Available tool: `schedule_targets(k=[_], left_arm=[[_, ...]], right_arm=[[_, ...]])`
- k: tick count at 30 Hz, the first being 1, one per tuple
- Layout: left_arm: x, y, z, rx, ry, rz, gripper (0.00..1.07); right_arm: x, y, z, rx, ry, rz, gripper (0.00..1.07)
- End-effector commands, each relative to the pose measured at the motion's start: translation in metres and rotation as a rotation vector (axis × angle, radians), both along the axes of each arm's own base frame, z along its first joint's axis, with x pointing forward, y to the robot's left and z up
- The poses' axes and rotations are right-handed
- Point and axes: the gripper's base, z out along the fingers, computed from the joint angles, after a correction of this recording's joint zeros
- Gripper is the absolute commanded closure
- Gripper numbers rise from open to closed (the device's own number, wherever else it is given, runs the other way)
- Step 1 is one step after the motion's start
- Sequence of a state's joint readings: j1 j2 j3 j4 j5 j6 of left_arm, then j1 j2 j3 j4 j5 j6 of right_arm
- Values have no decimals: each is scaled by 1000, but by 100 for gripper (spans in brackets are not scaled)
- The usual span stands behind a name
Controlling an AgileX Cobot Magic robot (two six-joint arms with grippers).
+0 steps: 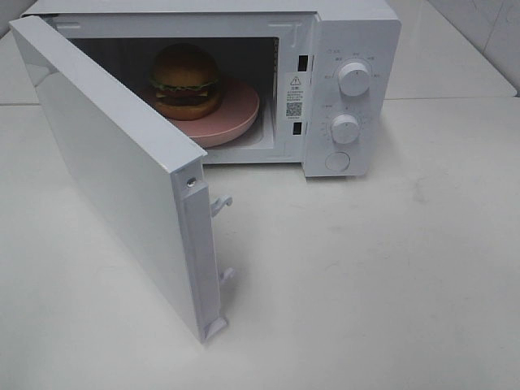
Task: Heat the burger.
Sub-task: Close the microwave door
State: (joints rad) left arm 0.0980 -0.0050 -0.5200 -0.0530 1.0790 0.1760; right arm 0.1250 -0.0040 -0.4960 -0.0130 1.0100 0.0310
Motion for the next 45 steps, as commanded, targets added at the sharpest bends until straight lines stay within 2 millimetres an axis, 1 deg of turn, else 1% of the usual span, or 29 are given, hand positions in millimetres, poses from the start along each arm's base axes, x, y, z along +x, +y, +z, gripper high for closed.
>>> schedule_targets(k=[1, 20, 26, 30, 31, 32, 33, 34, 35, 36, 37, 38, 39, 40, 41, 42, 43, 44, 45], left_arm=[[-2, 0, 0, -2, -22, -5, 9], [-2, -1, 0, -5, -22, -6, 9], [2, -5, 1, -52, -6, -37, 9], [7, -6, 9, -70, -21, -51, 9], [10, -6, 14, -71, -35, -48, 9], [10, -6, 14, -71, -35, -48, 9], [16, -5, 17, -73, -37, -45, 11], [20, -4, 18, -72, -40, -42, 15], [20, -4, 18, -72, -40, -42, 15], [28, -3, 21, -75, -48, -36, 23], [33, -2, 22, -77, -51, -33, 27], [33, -2, 22, -77, -51, -33, 27], [41, -1, 24, -78, -56, -28, 39], [46, -1, 25, -79, -55, -25, 45], [46, -1, 25, -79, -55, -25, 45], [54, 0, 25, -85, -40, -20, 56], [59, 1, 25, -88, -30, -18, 62], [59, 1, 25, -88, -30, -18, 62], [68, 2, 25, -91, -12, -13, 73]], right_arm=[[-4, 0, 1, 0, -43, -3, 35], [-4, 0, 1, 0, -43, -3, 35], [-4, 0, 1, 0, -43, -3, 35], [-4, 0, 1, 0, -43, -3, 35], [-4, 0, 1, 0, -43, -3, 35], [-4, 0, 1, 0, -43, -3, 35], [-4, 0, 1, 0, -43, -3, 35], [-4, 0, 1, 0, -43, -3, 35], [-4, 0, 1, 0, -43, -3, 35], [-4, 0, 1, 0, -43, -3, 35], [-4, 0, 1, 0, -43, -3, 35], [-4, 0, 1, 0, -43, -3, 35], [-4, 0, 1, 0, -43, -3, 35], [-4, 0, 1, 0, -43, -3, 35], [-4, 0, 1, 0, -43, -3, 35], [-4, 0, 1, 0, -43, -3, 35], [-4, 0, 1, 0, -43, -3, 35], [-4, 0, 1, 0, -43, -3, 35], [-4, 0, 1, 0, -43, -3, 35]])
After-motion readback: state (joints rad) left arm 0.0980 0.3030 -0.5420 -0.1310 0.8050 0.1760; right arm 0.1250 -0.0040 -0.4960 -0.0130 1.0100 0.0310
